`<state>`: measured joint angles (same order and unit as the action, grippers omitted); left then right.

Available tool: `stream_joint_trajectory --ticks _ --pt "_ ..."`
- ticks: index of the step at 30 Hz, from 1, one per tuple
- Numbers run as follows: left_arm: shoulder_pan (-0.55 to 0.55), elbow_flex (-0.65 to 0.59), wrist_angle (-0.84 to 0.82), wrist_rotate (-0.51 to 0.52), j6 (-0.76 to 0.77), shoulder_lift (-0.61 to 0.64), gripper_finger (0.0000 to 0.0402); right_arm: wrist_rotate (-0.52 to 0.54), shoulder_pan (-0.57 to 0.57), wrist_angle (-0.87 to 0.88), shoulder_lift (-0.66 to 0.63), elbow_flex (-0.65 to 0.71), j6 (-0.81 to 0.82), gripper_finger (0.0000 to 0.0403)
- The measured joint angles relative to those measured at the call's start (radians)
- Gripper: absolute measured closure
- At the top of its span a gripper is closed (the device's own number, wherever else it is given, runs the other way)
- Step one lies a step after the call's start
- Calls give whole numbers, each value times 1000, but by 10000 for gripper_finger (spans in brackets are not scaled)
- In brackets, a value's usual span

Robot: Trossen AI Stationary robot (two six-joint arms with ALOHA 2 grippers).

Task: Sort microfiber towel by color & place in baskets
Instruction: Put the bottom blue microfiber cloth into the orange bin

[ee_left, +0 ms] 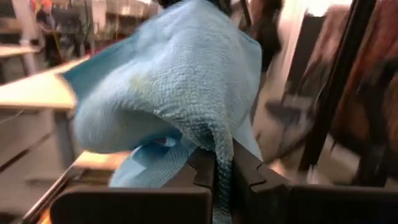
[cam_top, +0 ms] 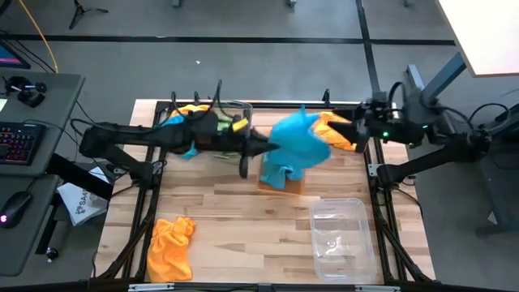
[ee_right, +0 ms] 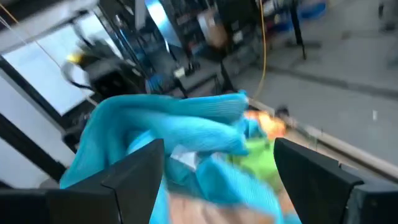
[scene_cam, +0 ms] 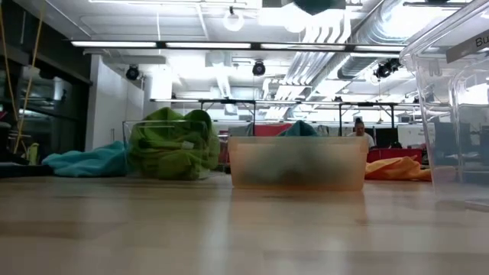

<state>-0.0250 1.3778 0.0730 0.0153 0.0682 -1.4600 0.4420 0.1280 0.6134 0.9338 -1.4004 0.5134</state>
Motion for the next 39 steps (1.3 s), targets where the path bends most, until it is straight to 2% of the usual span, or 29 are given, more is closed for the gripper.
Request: stream_joint_trajectory --ticks 3,11,16,20,24,30,39 --pt "46 -40 89 -46 69 -45 401 24 0 -26 -14 -23 -53 104" --pt "87 -240 258 -47 266 -188 401 63 0 -43 -24 -28 -122 104" --pt "87 -302 156 47 411 -309 401 64 0 -24 -18 -28 -122 104" --pt "87 -306 44 121 518 -375 401 67 0 -13 -11 -28 -110 104" --pt "95 -305 -41 107 585 -438 395 101 -2 14 5 -27 -73 104" --pt "124 -305 -59 -53 586 -449 341 112 -4 101 56 -25 -39 104" --pt "148 -308 -58 -95 525 -264 234 112 -4 101 87 -25 -42 104"
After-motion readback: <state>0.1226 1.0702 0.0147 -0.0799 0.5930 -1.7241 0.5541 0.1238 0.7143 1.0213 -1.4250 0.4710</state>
